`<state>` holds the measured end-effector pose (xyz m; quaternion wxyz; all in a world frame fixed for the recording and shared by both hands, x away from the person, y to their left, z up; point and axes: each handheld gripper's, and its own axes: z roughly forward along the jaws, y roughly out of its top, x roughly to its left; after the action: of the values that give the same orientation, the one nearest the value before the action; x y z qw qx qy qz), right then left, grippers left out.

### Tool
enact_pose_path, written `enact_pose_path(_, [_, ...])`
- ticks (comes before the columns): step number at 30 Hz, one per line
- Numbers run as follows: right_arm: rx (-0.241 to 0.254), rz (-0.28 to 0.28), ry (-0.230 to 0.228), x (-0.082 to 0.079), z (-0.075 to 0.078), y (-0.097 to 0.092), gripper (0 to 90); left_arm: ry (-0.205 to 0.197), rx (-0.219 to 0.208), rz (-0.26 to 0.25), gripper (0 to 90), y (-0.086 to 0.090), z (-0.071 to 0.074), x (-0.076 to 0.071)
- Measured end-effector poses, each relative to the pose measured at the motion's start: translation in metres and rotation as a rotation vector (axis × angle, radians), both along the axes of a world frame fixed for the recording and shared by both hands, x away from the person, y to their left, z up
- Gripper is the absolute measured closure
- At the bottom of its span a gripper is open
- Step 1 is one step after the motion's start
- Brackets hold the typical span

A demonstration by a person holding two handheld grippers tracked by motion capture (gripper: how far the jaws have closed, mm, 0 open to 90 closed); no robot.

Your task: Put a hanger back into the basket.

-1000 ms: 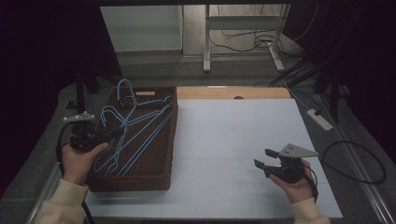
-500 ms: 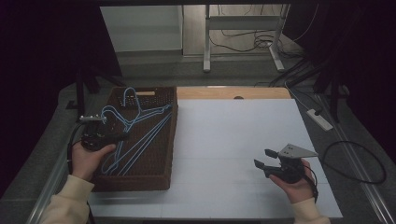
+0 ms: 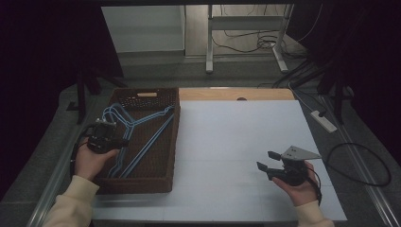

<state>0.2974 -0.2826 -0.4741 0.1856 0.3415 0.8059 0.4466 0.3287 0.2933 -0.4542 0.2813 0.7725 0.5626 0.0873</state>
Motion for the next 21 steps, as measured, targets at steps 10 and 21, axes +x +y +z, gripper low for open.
enact_pose_path(10, [0.000,0.000,-0.001,0.000,0.000,-0.001,37.1,-0.168,-0.047,-0.024,46.7,-0.005,0.016,-0.015])
enact_pose_path(21, [-0.002,-0.001,0.005,0.000,0.000,-0.001,36.7,-0.357,-0.173,-0.146,39.2,-0.028,0.037,-0.052])
